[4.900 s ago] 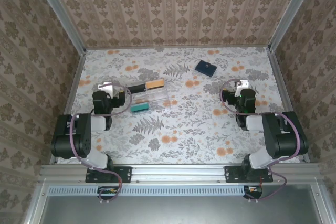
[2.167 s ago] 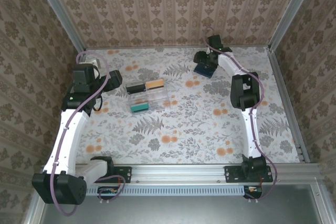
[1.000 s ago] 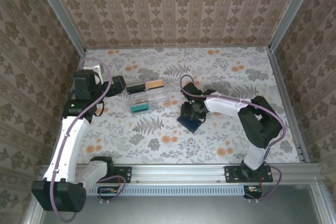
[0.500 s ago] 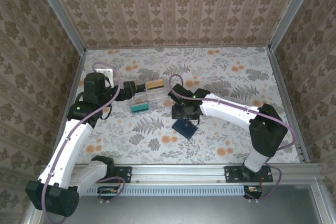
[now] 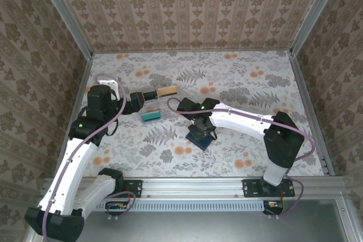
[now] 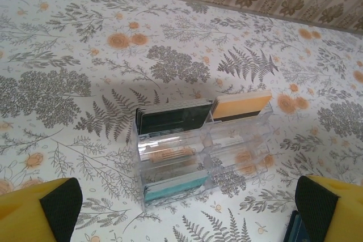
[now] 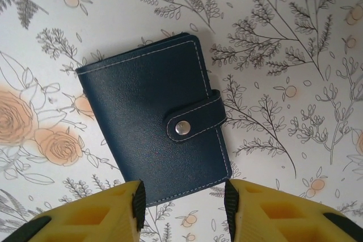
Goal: Take the credit cards out of the card holder
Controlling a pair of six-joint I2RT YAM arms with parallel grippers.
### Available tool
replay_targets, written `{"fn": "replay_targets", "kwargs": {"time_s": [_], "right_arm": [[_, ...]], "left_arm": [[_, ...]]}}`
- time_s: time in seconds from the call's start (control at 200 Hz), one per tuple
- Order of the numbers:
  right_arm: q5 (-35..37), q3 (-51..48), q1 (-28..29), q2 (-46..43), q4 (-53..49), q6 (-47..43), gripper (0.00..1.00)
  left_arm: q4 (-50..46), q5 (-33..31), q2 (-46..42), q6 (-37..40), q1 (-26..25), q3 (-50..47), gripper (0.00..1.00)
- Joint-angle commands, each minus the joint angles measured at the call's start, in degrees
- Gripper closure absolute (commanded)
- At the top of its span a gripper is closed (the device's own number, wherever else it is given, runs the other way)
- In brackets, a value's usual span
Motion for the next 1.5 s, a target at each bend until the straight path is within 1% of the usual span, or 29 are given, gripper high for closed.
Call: {"fn": "replay_targets", "kwargs": {"time_s": [0.0, 0.205, 0.305, 0.435, 0.54, 0.63, 0.69, 0.775, 0.825, 0.865, 0.905, 1.03, 1.125, 1.245, 1.33, 1.395, 1.42, 1.44, 1.495], "right_arm": [[-0.3, -0.3, 0.6, 2.3, -0.1, -5.9, 0.56], [-0.5, 1.2, 0.6, 7.3, 1.2, -8.3, 0.57], [-0.8, 0.9, 0.6, 8.3, 2.1, -8.9, 0.56], [1.1, 1.0, 0.4, 10.1, 2.0, -9.6, 0.56], [1.2, 1.0, 0.3, 10.4, 2.5, -10.1, 0.57], [0.9, 0.9, -0.2, 11.0, 2.8, -10.4, 0.67], [0.8, 0.7, -0.4, 11.1, 2.9, -10.4, 0.69], [0.2, -0.1, -0.9, 10.8, 3.7, -10.4, 0.77], [-0.1, -0.2, -1.0, 10.4, 3.7, -10.0, 0.85], [-0.8, -0.3, -1.0, 9.9, 3.7, -9.7, 0.95], [-1.8, -0.3, -1.1, 9.1, 3.8, -9.1, 1.0], [-6.4, 0.2, -1.0, 6.7, 4.4, -5.9, 1.0], [-11.1, 0.4, -0.9, 4.8, 5.7, -1.6, 1.0], [-17.1, -0.1, -1.0, 3.1, 9.1, 5.0, 1.0], [-19.8, -1.2, -1.0, 2.0, 12.2, 9.5, 1.0], [-21.5, -2.3, -1.0, 1.1, 14.6, 12.7, 1.0], [-22.0, -2.8, -1.0, 0.9, 15.5, 14.0, 1.0], [-22.2, -3.1, -1.0, 0.7, 16.0, 14.9, 1.0], [-22.9, -3.5, -1.0, 0.7, 17.3, 17.1, 1.0]], "left_arm": [[-2.4, -1.9, -1.4, -2.0, -0.4, -0.8, 0.0], [-4.0, -2.3, -2.0, -2.9, -0.5, -0.2, 0.0], [-4.8, -3.0, -2.5, -2.9, -0.5, 0.0, 0.0], [-5.2, -3.6, -3.2, -2.8, -0.5, 0.0, 0.0], [-5.5, -3.9, -3.4, -2.8, -0.5, 0.0, 0.0], [-5.8, -3.8, -3.5, -2.9, -0.5, 0.0, 0.0], [-6.0, -3.8, -3.6, -2.9, -0.5, -0.1, 0.0], [-6.1, -2.7, -3.6, -2.5, -0.5, -0.2, 0.0], [-6.1, -2.1, -3.5, -2.4, -0.5, -0.1, 0.0], [-6.2, -1.7, -3.5, -2.7, -0.5, 0.0, 0.0], [-6.1, -1.2, -3.5, -3.0, -0.6, -0.2, 0.0], [-5.7, 0.8, -3.6, -5.6, -0.7, -0.9, 0.0], [-4.9, 3.7, -3.5, -8.9, -1.1, -2.2, 0.05], [-1.7, 8.5, -3.5, -14.3, -2.8, -5.5, 0.2], [0.2, 9.5, -3.6, -18.2, -5.5, -8.1, 0.28], [1.3, 9.1, -3.8, -20.7, -8.5, -9.9, 0.35], [1.7, 8.8, -3.9, -21.8, -8.8, -10.7, 0.37], [2.1, 8.6, -3.9, -22.6, -11.0, -11.1, 0.39], [3.8, 8.5, -4.2, -25.1, -13.6, -12.9, 0.47]]}}
